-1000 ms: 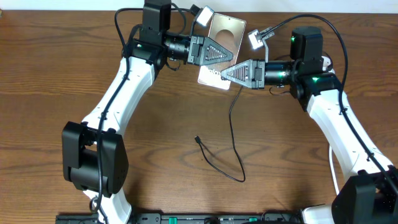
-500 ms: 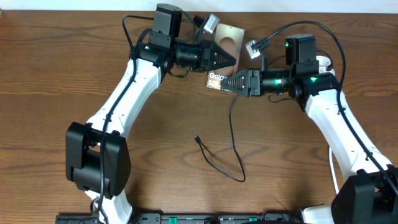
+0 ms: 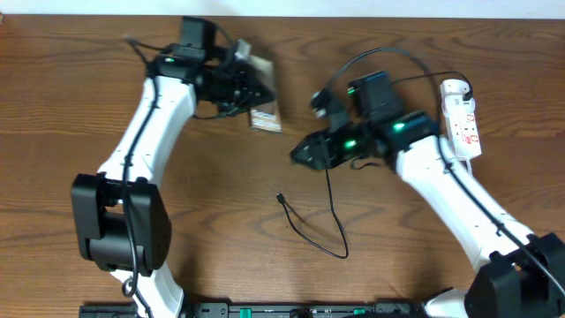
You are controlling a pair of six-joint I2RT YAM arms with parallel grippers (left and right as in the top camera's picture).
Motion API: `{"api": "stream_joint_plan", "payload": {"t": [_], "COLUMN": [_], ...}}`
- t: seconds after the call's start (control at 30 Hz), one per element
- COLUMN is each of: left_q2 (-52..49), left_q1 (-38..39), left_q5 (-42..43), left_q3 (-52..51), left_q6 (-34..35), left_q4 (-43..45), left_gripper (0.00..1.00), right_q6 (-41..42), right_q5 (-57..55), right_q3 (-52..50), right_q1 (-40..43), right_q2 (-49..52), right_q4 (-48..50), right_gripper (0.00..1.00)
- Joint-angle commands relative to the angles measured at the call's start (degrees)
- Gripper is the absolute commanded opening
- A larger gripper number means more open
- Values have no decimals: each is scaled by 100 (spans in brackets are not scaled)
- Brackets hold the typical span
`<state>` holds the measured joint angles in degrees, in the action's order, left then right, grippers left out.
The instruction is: Plug charger to phone and switch on socket
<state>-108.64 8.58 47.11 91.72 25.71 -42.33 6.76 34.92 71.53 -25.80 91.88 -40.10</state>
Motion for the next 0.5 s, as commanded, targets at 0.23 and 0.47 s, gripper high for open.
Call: {"api": "stream_joint_plan", "payload": {"t": [0.23,0.47], "left_q2": [190,192], "left_q1": [-695,-680], "left_q5": [-24,-26], "left_q3": [118,118], "left_q6": [-597,-861], "left_q4": [-997,-1165], "left_gripper": [7,8], "right_q6": [-286,-817], "right_q5": [-1690,-2037], "right_q3": [48,50], "right_q1": [-1467,-2068], "right_q2": [197,968], "right_q4": [-627,-841], "right_gripper": [64,63]}}
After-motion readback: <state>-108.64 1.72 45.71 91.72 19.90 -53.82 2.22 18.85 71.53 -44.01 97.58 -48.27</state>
